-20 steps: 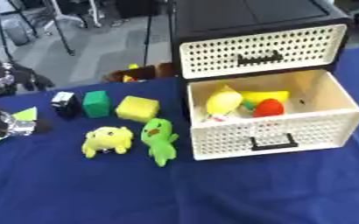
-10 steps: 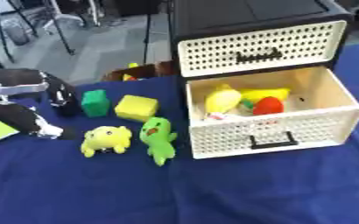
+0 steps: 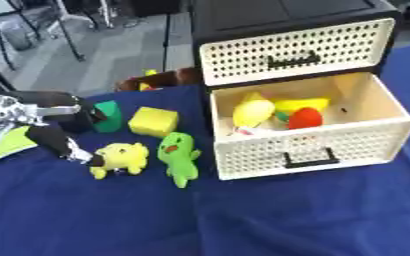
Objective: Pick up objects from table and place into drawer.
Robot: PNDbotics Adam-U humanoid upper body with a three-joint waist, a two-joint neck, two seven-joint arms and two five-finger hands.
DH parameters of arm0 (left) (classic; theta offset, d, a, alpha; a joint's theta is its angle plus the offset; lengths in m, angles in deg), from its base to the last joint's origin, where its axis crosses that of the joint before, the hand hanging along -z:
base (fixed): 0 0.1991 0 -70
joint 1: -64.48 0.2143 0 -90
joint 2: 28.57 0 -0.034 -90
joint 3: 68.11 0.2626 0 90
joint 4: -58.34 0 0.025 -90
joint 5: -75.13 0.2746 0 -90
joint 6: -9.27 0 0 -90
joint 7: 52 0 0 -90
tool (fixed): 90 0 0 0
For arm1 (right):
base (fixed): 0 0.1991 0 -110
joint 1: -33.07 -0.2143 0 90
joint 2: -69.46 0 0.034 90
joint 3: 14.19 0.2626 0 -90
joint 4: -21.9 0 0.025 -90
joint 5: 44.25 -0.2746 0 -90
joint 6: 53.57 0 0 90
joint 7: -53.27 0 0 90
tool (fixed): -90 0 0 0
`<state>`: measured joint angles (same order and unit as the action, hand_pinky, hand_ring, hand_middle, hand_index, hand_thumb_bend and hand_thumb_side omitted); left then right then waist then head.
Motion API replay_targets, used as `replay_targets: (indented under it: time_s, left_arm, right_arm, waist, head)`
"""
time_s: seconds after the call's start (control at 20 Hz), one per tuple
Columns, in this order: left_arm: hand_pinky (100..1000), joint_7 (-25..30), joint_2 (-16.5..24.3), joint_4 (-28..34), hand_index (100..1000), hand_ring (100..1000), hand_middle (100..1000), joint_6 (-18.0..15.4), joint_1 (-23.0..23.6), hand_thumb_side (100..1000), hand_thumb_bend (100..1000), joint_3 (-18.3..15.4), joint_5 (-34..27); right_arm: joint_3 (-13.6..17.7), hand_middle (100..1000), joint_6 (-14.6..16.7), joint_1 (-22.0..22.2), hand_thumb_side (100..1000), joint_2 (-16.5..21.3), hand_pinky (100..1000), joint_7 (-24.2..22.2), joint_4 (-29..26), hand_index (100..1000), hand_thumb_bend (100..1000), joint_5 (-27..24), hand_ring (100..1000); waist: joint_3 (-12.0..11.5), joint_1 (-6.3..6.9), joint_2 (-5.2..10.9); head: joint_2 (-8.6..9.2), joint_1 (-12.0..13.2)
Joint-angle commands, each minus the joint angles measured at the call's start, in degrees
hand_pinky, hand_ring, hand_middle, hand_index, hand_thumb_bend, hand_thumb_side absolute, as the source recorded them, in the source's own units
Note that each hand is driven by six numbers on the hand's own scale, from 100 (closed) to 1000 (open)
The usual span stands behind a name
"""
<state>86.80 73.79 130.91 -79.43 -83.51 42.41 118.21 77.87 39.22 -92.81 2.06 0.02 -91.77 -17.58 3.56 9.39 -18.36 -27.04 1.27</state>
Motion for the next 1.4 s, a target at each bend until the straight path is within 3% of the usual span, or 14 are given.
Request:
replay_targets:
  time_s: [0.05,0.35,0.9,1.1,1.4]
  left_arm:
    - [693,-0.1,-0.3,-3.7,922,798,816,-0.6,-1.9,643,622,-0.5,2.8]
    - [698,-1.9,-2.1,-8.3,922,805,826,-3.5,-2.4,642,605,-1.5,8.4]
    - [710,-4.8,-3.8,-14.3,928,818,863,-5.0,-2.8,638,546,-4.1,15.2]
    - [687,-5.9,-4.1,-15.2,894,799,822,-4.9,-2.7,636,501,-4.8,17.2]
    - [658,-6.7,-4.1,-14.9,838,766,759,-5.1,-2.8,622,498,-4.6,15.3]
  right_arm:
    - [0.1,621,0.1,-1.2,873,0.7,683,-0.2,-0.9,783,129,-0.4,658]
    - [0.1,618,0.1,-1.5,874,0.3,684,-0.5,-0.9,779,130,-0.7,655]
    - [0.1,612,0.2,-1.5,873,0.0,683,-0.9,-0.9,765,134,-1.0,648]
    - [0.1,611,0.3,-1.4,873,0.0,682,-0.9,-0.9,765,133,-1.2,646]
    - [0.2,610,0.0,-0.9,870,-0.2,682,-0.9,-0.9,765,137,-1.5,646]
  waist:
    - [0.2,-0.42,0.88]
    - [0.9,-0.16,0.21]
    - [1.9,0.03,-0.69]
    - [2.1,-0.02,-0.88]
    - [1.9,0.03,-0.81]
  head:
    - [0.55,0.6]
    - [0.93,1.1]
    - [1.6,1.6]
    - [1.76,1.7]
    - [1.57,1.6]
